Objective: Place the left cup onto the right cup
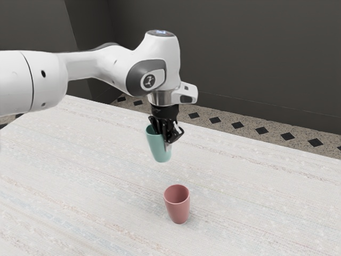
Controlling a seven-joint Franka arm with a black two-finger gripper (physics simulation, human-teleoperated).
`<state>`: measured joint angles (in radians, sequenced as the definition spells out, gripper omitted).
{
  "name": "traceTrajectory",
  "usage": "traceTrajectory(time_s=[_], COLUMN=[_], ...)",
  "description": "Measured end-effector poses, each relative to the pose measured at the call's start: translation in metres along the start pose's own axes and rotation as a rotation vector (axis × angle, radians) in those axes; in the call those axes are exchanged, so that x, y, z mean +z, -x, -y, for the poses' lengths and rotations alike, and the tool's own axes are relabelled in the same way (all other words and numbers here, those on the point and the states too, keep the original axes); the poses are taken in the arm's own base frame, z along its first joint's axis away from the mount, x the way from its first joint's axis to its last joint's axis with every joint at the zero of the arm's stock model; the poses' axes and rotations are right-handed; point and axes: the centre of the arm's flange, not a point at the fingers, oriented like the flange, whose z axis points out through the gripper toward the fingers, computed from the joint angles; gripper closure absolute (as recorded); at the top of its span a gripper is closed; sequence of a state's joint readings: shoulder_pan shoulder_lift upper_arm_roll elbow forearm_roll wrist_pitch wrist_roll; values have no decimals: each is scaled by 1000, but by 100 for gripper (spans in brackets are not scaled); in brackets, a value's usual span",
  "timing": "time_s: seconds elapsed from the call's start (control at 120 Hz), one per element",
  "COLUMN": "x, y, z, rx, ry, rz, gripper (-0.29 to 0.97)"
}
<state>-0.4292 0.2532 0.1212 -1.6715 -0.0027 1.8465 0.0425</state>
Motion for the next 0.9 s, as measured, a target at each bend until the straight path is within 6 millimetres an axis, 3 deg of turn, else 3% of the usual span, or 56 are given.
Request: traceTrajectory(time_s=[0.325, 0.633, 0.9], x=[3, 0, 16], y=[29, 40, 46], z=[-37, -77, -90], rx=[13, 38, 26], ry=[-10, -11, -14], rz=[10, -12, 7], gripper=[78, 78, 78])
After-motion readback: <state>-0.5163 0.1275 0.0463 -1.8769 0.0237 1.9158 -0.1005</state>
